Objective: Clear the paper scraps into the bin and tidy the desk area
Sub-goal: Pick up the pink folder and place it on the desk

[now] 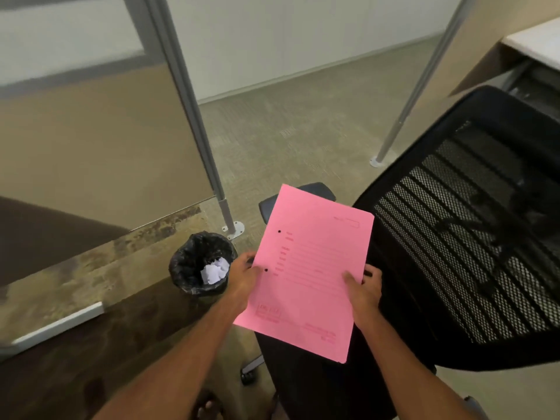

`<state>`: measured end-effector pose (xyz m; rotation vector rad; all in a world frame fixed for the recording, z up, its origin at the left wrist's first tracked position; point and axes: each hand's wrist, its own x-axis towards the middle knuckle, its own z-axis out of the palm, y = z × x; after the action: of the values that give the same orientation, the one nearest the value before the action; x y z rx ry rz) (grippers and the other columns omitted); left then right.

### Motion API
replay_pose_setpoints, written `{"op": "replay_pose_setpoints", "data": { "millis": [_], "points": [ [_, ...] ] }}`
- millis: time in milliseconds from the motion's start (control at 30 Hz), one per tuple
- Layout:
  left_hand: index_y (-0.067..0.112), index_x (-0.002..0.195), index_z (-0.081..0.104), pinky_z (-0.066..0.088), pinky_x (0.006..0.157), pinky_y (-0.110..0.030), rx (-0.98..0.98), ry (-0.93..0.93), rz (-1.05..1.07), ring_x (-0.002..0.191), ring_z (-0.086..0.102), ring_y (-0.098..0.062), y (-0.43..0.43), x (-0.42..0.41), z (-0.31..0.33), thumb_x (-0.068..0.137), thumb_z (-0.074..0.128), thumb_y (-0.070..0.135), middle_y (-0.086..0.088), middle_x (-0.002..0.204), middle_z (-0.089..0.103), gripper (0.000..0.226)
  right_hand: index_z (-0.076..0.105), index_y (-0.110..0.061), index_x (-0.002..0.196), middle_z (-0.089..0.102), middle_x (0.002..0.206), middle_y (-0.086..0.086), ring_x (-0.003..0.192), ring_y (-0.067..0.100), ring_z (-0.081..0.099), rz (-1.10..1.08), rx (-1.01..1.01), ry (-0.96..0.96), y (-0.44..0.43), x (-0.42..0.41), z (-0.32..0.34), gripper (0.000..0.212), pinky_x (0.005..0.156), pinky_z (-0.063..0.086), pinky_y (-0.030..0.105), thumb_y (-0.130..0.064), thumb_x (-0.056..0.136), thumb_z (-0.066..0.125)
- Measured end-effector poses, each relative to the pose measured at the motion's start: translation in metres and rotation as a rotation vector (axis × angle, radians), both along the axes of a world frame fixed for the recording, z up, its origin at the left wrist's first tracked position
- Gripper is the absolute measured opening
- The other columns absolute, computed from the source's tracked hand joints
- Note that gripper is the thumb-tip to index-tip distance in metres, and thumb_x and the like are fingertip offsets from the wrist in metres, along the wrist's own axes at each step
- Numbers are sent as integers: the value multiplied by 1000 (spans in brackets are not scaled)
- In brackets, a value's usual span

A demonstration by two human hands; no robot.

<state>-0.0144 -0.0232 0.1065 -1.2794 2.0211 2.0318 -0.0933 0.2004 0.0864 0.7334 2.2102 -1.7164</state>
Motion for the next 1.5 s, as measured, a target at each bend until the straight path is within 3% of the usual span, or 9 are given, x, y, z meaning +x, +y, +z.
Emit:
{"op": "replay_pose_setpoints", "data": {
  "millis": [267, 400, 533, 800, 967, 1067, 1233, 1400, 1500],
  "points": [
    [30, 89, 60, 46, 59, -30, -1, 37, 183, 77, 62, -20, -60, 30, 43, 83, 57, 1, 2, 88, 66, 31, 48, -22, 109, 58, 95, -2, 83, 14, 59, 148, -84, 121, -75, -4, 50, 38, 63, 50, 29, -2, 82, 67],
    [28, 91, 61, 50, 62, -33, 0, 75, 260, 79, 63, -21, -96, 55, 65, 81, 57, 0, 5, 90, 67, 30, 50, -16, 118, 58, 97, -1, 83, 13, 59, 232, -93, 154, -119, 2, 74, 42, 61, 48, 26, -2, 83, 66],
    [24, 94, 58, 49, 61, -34, 3, 142, 327, 78, 64, -24, -134, 87, 85, 83, 57, -2, -2, 93, 69, 28, 49, -23, 108, 58, 93, -4, 81, 7, 58, 337, -133, 205, -171, 13, 100, 37, 57, 45, 23, 0, 83, 66],
    [22, 102, 51, 48, 68, -36, -103, 219, 505, 91, 61, -21, -215, 176, 127, 85, 57, 5, 2, 102, 63, 25, 47, -21, 111, 62, 98, 3, 85, 17, 63, 612, -215, 270, -297, 57, 151, 38, 63, 53, 30, 0, 85, 66],
    [16, 105, 51, 48, 66, -33, -153, 248, 676, 88, 63, -20, -259, 256, 141, 87, 53, 3, -1, 99, 63, 22, 48, -13, 115, 63, 103, 13, 91, 30, 64, 791, -214, 321, -380, 112, 171, 42, 72, 55, 38, -1, 82, 70],
    [16, 108, 50, 45, 63, -30, -125, 241, 802, 85, 63, -22, -278, 303, 142, 87, 49, 2, -7, 95, 67, 25, 47, -15, 115, 64, 104, 13, 91, 30, 64, 909, -238, 300, -423, 152, 176, 42, 74, 56, 41, -1, 83, 69],
    [18, 106, 51, 45, 60, -30, -111, 216, 1001, 82, 64, -21, -297, 378, 143, 87, 47, 4, -9, 94, 67, 24, 46, -15, 115, 65, 99, 12, 82, 22, 66, 1077, -284, 253, -479, 219, 178, 41, 60, 53, 31, 1, 84, 67],
    [16, 105, 52, 51, 62, -34, -111, 234, 1196, 82, 67, -29, -302, 446, 140, 88, 53, 8, -15, 94, 69, 18, 46, -20, 112, 65, 100, 10, 86, 27, 67, 1249, -251, 222, -523, 283, 175, 40, 73, 59, 48, -2, 84, 68],
    [15, 105, 52, 57, 70, -44, -113, 255, 1305, 85, 69, -34, -298, 488, 135, 89, 57, 10, -18, 95, 70, 17, 47, -23, 110, 65, 100, 9, 85, 26, 67, 1360, -253, 204, -545, 325, 174, 40, 71, 59, 45, -1, 84, 67]
  ]
}}
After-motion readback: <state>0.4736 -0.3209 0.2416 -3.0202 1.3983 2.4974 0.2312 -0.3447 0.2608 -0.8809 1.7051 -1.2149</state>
